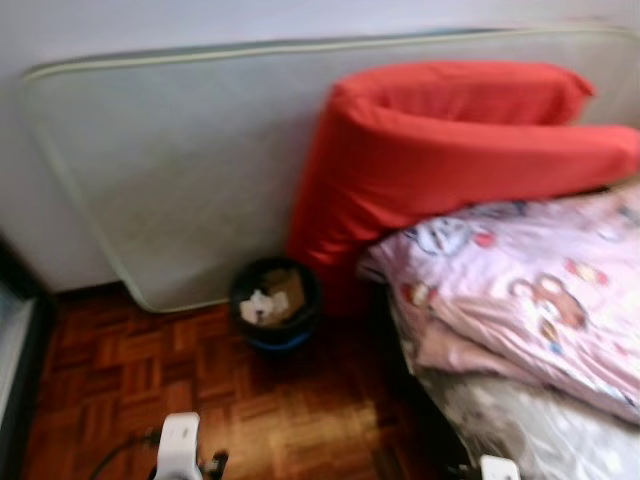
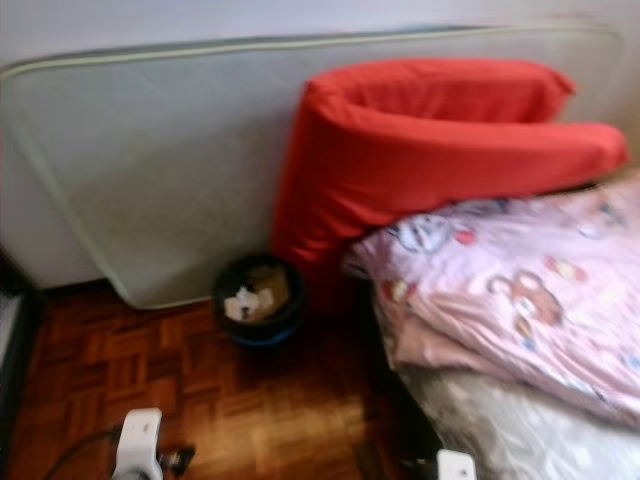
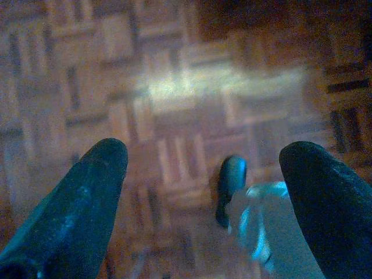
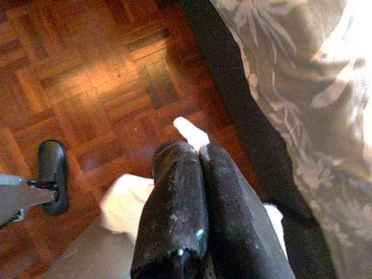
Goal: Clean up the room
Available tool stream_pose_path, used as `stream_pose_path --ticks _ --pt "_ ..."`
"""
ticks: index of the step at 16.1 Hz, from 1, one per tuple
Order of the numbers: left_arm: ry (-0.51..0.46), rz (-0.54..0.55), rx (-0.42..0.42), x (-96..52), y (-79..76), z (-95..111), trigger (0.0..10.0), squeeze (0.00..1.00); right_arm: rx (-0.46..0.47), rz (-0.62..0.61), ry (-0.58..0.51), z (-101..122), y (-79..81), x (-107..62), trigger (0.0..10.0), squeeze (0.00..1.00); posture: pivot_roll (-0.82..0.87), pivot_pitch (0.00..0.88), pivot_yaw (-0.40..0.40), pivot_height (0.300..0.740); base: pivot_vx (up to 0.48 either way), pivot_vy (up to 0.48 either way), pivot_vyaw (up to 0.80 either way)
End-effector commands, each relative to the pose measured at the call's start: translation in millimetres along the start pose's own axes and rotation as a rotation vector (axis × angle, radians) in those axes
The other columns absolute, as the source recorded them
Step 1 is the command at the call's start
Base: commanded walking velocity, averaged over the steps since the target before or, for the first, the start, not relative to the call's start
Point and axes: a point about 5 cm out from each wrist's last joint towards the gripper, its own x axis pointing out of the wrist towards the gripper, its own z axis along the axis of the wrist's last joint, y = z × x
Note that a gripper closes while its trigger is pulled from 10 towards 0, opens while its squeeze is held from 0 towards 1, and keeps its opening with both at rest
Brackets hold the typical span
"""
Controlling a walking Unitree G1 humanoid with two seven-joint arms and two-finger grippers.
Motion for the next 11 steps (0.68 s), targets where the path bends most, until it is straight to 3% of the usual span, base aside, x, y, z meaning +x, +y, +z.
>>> stream_pose_path --ticks 1,4,11 --pt "0.017 -0.001 -0.006 -1.8 1.5 -6.9 10.0 0.0 0.006 -0.007 -0.016 3.0 -6.4 -0.5 10.0 0.0 0.15 0.029 -0.034 0.74 0.0 0.0 0.8" --pt "0.021 0.001 -0.009 -2.7 1.9 -10.0 10.0 0.0 0.01 -0.006 -0.018 2.4 -8.6 -1.0 10.0 0.0 0.15 0.029 -0.033 0.74 0.0 0.0 0.8" --pt "0.024 0.002 -0.005 -4.4 3.7 -14.5 10.0 0.0 0.007 0.024 -0.02 7.4 15.0 2.6 10.0 0.0 0.15 0.032 -0.023 0.74 0.0 0.0 0.8"
